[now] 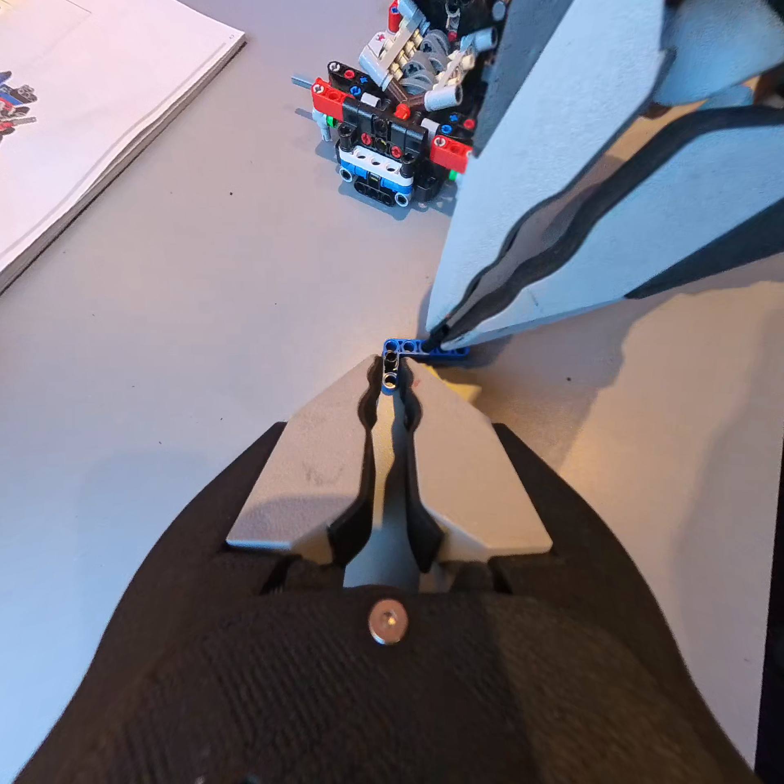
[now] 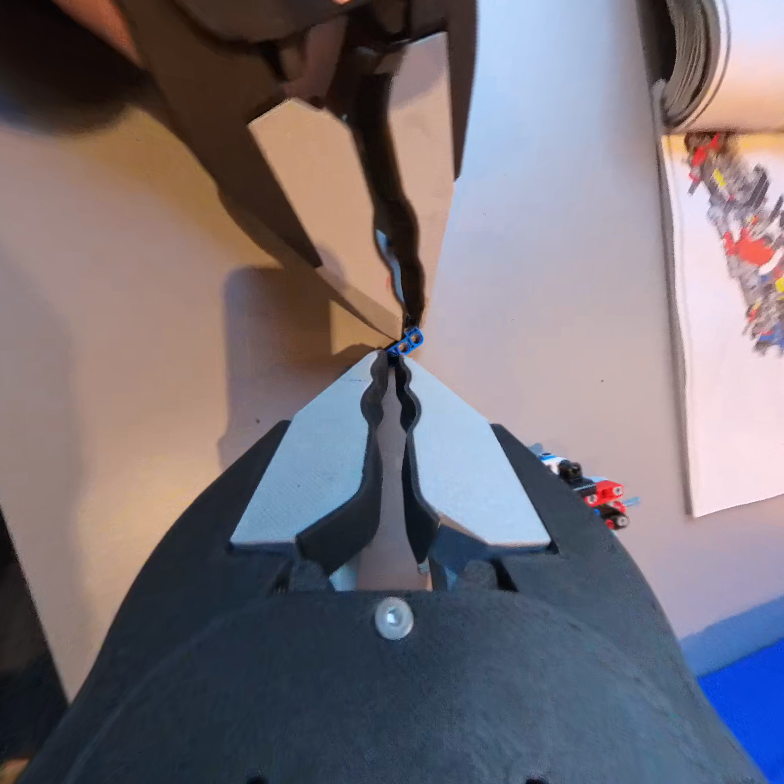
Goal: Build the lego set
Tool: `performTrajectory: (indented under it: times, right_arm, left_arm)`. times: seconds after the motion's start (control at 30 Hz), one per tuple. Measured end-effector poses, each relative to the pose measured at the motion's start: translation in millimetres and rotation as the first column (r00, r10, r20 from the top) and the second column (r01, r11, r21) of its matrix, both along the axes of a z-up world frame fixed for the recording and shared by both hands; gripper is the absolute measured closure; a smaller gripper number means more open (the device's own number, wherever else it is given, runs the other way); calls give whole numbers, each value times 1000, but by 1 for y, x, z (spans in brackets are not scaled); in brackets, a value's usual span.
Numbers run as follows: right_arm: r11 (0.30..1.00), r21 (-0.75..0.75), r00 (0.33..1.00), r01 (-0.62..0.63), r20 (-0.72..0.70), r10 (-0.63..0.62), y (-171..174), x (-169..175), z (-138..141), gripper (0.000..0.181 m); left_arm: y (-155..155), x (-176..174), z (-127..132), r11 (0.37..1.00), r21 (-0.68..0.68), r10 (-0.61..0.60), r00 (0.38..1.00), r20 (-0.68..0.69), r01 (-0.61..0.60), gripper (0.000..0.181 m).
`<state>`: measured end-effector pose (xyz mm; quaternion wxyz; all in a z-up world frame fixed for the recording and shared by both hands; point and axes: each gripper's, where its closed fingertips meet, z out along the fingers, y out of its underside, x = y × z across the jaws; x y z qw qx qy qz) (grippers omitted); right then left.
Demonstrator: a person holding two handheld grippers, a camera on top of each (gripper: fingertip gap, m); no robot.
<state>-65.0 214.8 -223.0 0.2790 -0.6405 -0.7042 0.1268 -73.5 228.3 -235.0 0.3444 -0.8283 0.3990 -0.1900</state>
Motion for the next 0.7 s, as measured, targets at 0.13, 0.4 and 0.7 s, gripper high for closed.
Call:
performTrajectory:
  times: [0.13, 0.4, 0.7]
  right_arm:
    - [998, 56, 997, -35, 65, 31, 5, 13, -12, 181]
    - [997, -69, 991, -40, 127, 49, 1, 13, -5, 180]
    - [941, -321, 994, 106, 3, -111, 4, 18, 8, 180]
  left_arm:
    - [0, 0, 0, 1000, 4, -2, 1000, -3, 2, 176]
    - [-3, 3, 0, 999, -24, -31, 999, 23, 31, 177]
    - [-5, 2, 2, 999, 4, -53, 998, 16, 53, 160]
